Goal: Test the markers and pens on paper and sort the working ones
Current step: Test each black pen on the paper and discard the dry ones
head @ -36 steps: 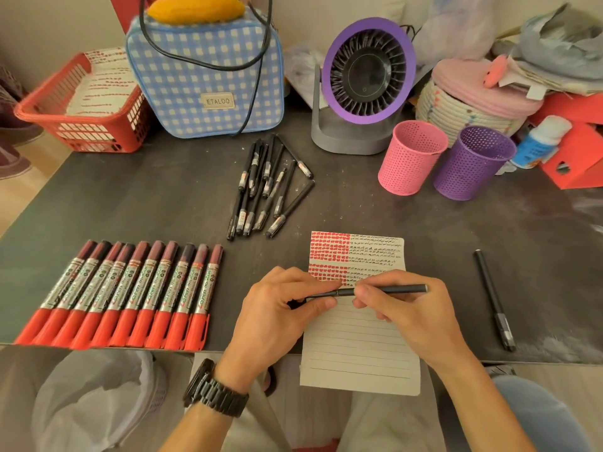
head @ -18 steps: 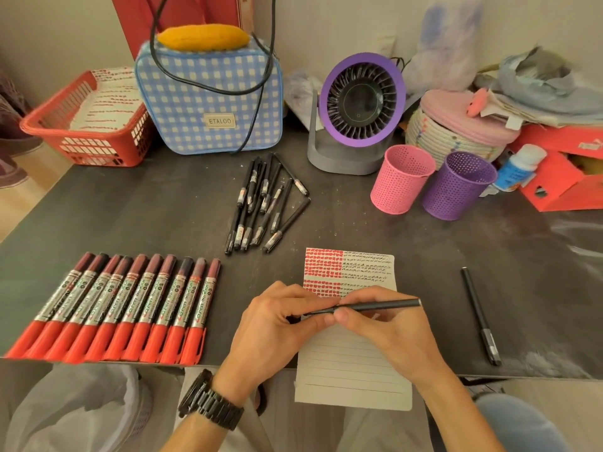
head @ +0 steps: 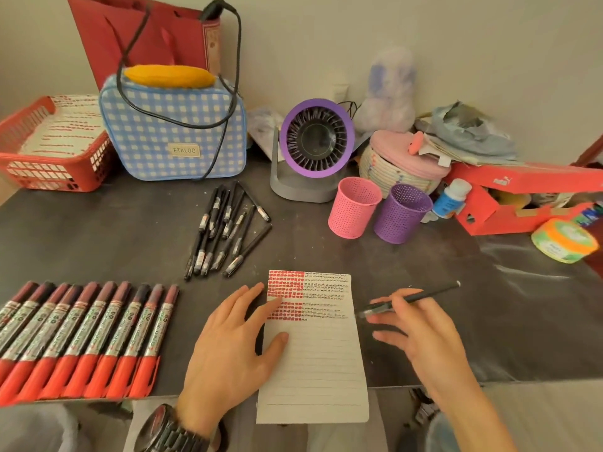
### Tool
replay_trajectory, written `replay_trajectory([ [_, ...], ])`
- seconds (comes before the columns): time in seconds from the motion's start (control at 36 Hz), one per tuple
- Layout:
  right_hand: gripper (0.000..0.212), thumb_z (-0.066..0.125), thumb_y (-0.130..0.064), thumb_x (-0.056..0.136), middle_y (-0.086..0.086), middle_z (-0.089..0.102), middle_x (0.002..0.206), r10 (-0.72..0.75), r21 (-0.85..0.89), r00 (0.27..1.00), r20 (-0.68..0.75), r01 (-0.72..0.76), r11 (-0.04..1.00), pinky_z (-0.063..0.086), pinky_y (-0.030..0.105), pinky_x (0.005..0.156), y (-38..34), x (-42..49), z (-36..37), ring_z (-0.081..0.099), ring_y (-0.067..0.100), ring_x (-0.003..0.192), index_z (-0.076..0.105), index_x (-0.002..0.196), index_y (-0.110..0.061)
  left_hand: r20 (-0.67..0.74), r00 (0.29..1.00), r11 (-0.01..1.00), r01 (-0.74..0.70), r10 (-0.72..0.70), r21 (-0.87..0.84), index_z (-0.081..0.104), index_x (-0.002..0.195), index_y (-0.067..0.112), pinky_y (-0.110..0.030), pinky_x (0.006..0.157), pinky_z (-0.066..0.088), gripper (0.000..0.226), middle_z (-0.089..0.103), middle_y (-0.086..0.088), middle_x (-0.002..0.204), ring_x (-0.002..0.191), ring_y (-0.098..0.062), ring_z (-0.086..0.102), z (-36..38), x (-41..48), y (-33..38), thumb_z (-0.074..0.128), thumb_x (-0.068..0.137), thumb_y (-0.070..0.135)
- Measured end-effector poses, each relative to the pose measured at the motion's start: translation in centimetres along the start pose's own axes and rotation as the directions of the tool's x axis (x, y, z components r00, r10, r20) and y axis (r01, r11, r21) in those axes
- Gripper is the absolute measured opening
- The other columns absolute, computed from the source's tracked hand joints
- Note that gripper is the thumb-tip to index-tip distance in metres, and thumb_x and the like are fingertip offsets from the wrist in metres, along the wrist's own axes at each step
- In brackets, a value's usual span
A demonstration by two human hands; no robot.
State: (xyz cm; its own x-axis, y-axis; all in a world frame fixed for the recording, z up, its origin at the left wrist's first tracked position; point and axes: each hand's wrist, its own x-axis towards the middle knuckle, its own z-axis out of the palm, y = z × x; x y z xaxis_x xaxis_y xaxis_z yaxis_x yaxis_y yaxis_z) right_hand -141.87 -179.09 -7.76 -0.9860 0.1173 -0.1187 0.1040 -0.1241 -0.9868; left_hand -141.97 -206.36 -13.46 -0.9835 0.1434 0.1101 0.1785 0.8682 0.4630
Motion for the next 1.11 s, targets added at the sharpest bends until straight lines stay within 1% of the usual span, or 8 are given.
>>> replay_trajectory([
  [0.22,0.012,0.068,-0.032,0.091,-0.003,0.071,0.077,-0.042,-0.437,0.996,-0.082,0.002,0.899,0.061,0.024,0.066,-3.1,0.4,-7.1,0.07,0.009,0.069,0.079,0.095,-0.032,0.032,0.999,1.0,0.022,-0.022,0.018,0.042,0.148,0.046,-0.035,0.12,0.019,0.073,0.024,0.016,0.163,0.152,-0.009,0.015,-0.4,0.1,0.3,0.024,0.084,0.076],
  [0.33,0.011,0.075,-0.033,0.088,-0.009,0.074,0.075,0.019,-0.601,0.992,-0.127,-0.092,0.794,0.063,0.032,0.069,-3.2,0.9,-9.5,0.072,0.009,0.068,0.079,0.097,-0.037,0.045,0.999,0.999,0.024,-0.026,0.04,0.043,0.148,0.045,-0.038,0.12,0.022,0.076,0.026,0.016,0.162,0.152,-0.009,0.016,-0.6,0.1,0.4,0.021,0.082,0.077],
  [0.44,0.017,0.078,-0.041,0.085,-0.016,0.076,0.075,0.076,-0.778,0.984,-0.16,-0.173,0.604,0.058,0.037,0.079,-2.3,1.3,-10.4,0.072,0.006,0.068,0.067,0.097,-0.04,0.037,0.999,0.999,0.026,-0.027,0.035,0.049,0.144,0.042,-0.039,0.118,0.025,0.072,0.033,0.013,0.16,0.15,-0.011,0.022,-0.6,0.1,0.4,0.028,0.084,0.074],
  [0.53,0.018,0.079,-0.041,0.084,-0.016,0.075,0.07,0.108,-0.808,0.979,-0.173,-0.204,0.553,0.056,0.033,0.073,-1.7,1.3,-10.2,0.071,0.005,0.062,0.067,0.097,-0.035,0.026,0.999,0.999,0.023,-0.024,0.025,0.053,0.142,0.039,-0.042,0.117,0.029,0.07,0.038,0.011,0.158,0.149,-0.014,0.027,-0.5,0.0,0.4,0.032,0.084,0.073],
  [0.61,0.015,0.081,-0.039,0.083,-0.017,0.076,0.074,0.109,-0.791,0.974,-0.2,-0.226,0.568,0.059,0.042,0.084,-1.4,1.3,-9.9,0.073,0.008,0.067,0.07,0.093,-0.038,0.019,1.0,1.0,0.021,-0.022,0.019,0.055,0.142,0.038,-0.043,0.116,0.03,0.07,0.039,0.01,0.157,0.148,-0.014,0.028,-0.4,0.0,0.3,0.033,0.084,0.072],
  [0.72,0.014,0.081,-0.043,0.081,-0.024,0.073,0.074,0.081,-0.809,0.976,-0.204,-0.214,0.547,0.058,0.04,0.088,-1.2,1.2,-9.5,0.071,0.002,0.07,0.071,0.092,-0.043,0.019,1.0,1.0,0.021,-0.021,0.022,0.053,0.142,0.039,-0.043,0.116,0.03,0.07,0.038,0.011,0.157,0.148,-0.014,0.027,-0.4,0.0,0.2,0.033,0.085,0.073],
  [0.92,0.014,0.077,-0.046,0.085,-0.02,0.074,0.07,0.102,-0.794,0.976,-0.193,-0.216,0.568,0.057,0.031,0.075,-1.0,1.4,-9.4,0.07,0.003,0.058,0.07,0.096,-0.042,0.028,0.999,1.0,0.024,-0.025,0.018,0.05,0.144,0.04,-0.043,0.118,0.029,0.072,0.035,0.012,0.159,0.149,-0.014,0.025,-0.5,0.1,0.2,0.03,0.084,0.074],
  [1.11,0.009,0.072,-0.042,0.091,-0.018,0.075,0.072,0.086,-0.802,0.982,-0.166,-0.186,0.567,0.06,0.04,0.081,-0.6,1.5,-9.4,0.072,0.005,0.062,0.068,0.097,-0.047,0.022,1.0,1.0,0.022,-0.022,0.019,0.051,0.144,0.04,-0.044,0.117,0.031,0.071,0.036,0.011,0.159,0.149,-0.014,0.026,-0.5,0.0,0.2,0.031,0.085,0.073],
])
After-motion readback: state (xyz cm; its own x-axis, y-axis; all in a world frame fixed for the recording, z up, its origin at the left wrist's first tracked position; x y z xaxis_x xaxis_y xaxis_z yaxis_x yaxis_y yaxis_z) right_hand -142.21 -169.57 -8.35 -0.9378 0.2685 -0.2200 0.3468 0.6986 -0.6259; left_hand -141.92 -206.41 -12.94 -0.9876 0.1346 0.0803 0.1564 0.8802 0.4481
